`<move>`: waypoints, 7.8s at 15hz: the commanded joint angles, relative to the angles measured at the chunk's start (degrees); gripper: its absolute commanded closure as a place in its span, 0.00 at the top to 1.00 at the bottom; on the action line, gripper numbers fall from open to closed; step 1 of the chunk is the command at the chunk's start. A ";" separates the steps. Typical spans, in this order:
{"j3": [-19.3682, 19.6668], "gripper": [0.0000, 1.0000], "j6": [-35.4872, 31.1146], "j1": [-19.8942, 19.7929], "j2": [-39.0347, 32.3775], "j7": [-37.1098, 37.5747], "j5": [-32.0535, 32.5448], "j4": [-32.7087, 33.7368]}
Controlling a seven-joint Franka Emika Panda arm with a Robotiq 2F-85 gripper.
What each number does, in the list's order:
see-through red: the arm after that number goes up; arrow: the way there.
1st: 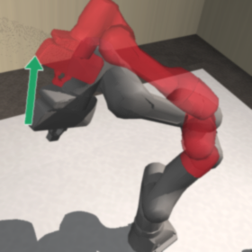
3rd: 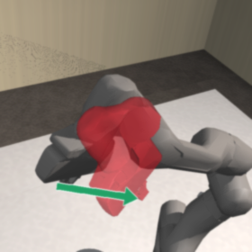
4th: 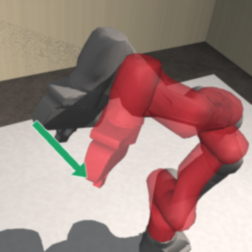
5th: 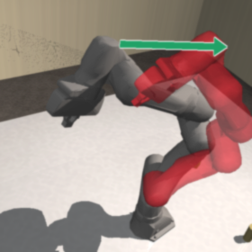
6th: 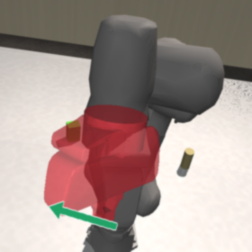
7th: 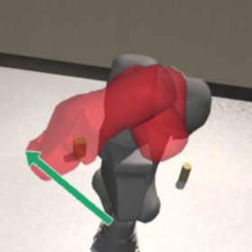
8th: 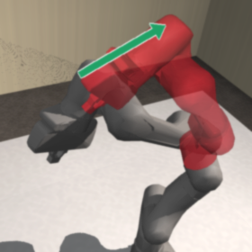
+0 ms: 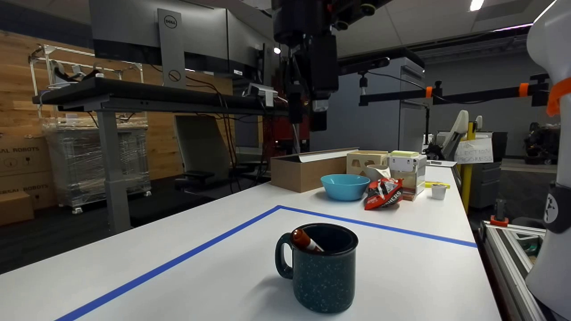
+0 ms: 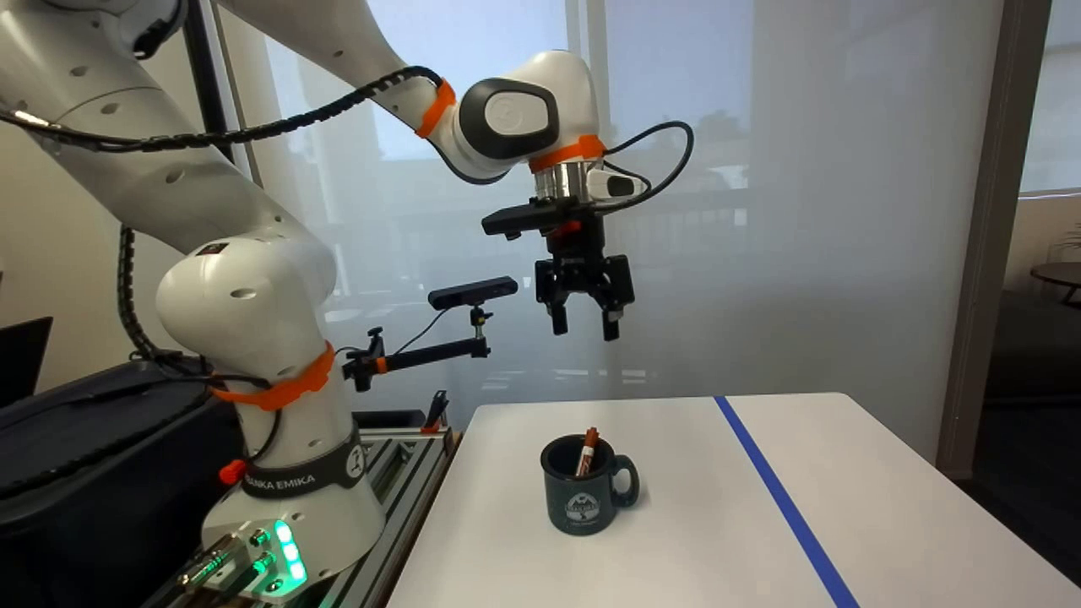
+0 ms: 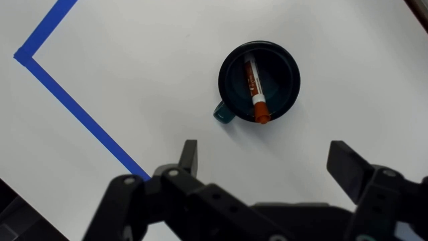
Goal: Remove the marker from the cup
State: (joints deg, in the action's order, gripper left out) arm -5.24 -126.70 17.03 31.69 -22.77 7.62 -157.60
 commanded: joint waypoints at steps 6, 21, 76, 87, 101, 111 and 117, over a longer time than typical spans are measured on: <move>0.45 1.00 -8.12 0.26 -7.77 -1.46 -1.50 -0.02; -0.21 1.00 -11.20 0.12 -17.59 -2.38 -6.86 -0.01; -1.95 0.05 -6.90 -6.22 -16.49 -4.82 -8.09 0.46; 4.01 0.05 1.44 -13.74 -11.49 4.06 1.81 0.55; 10.62 0.05 -16.00 -20.19 -31.63 2.65 2.34 -0.09; 11.68 0.52 -21.41 -22.30 -38.05 4.19 5.70 0.38; 9.78 0.97 -18.36 -21.27 -33.32 2.93 3.52 0.50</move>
State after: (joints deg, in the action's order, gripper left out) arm 6.02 -147.29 -4.82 -5.13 -20.08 11.81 -157.22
